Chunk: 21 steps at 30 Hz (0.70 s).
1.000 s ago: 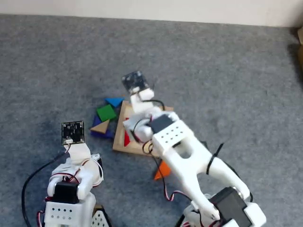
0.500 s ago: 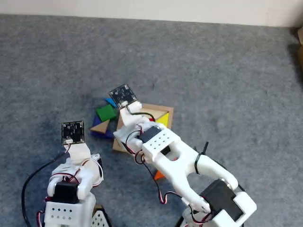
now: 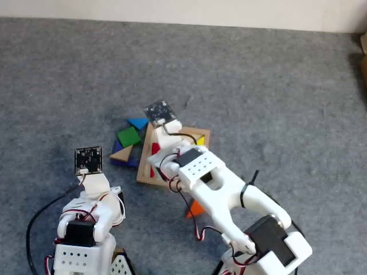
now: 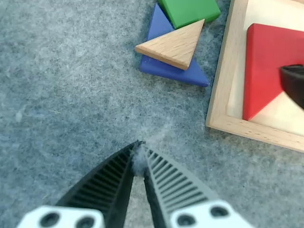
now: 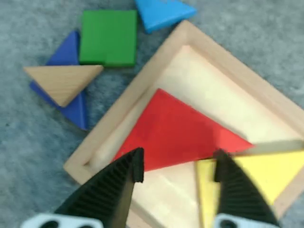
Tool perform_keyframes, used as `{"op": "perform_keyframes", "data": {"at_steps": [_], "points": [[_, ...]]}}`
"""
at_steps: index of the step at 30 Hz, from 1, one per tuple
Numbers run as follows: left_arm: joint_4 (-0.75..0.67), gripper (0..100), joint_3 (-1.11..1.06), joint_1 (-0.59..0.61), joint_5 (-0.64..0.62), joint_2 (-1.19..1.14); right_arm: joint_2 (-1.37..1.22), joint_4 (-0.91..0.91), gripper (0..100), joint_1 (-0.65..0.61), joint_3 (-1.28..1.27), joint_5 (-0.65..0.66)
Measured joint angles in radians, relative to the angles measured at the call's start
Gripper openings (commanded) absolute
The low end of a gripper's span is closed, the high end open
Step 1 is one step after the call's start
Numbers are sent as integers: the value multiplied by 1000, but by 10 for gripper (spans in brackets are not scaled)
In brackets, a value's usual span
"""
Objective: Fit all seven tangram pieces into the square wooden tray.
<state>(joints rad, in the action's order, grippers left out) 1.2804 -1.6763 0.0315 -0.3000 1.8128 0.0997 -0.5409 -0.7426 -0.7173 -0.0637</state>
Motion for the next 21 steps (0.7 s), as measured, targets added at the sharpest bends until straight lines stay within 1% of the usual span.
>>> {"op": "perform_keyframes", "data": {"at_steps": [8, 10, 14, 16, 21], "points": [[0, 5, 0, 0, 0, 0, 0, 0, 303, 83, 0, 0], [0, 5, 0, 0, 0, 0, 0, 0, 303, 97, 0, 51], [0, 5, 0, 0, 0, 0, 0, 0, 303, 110, 0, 219], [0, 5, 0, 0, 0, 0, 0, -14, 303, 110, 0, 252], [0, 5, 0, 0, 0, 0, -9, -117, 303, 110, 68, 264]]}}
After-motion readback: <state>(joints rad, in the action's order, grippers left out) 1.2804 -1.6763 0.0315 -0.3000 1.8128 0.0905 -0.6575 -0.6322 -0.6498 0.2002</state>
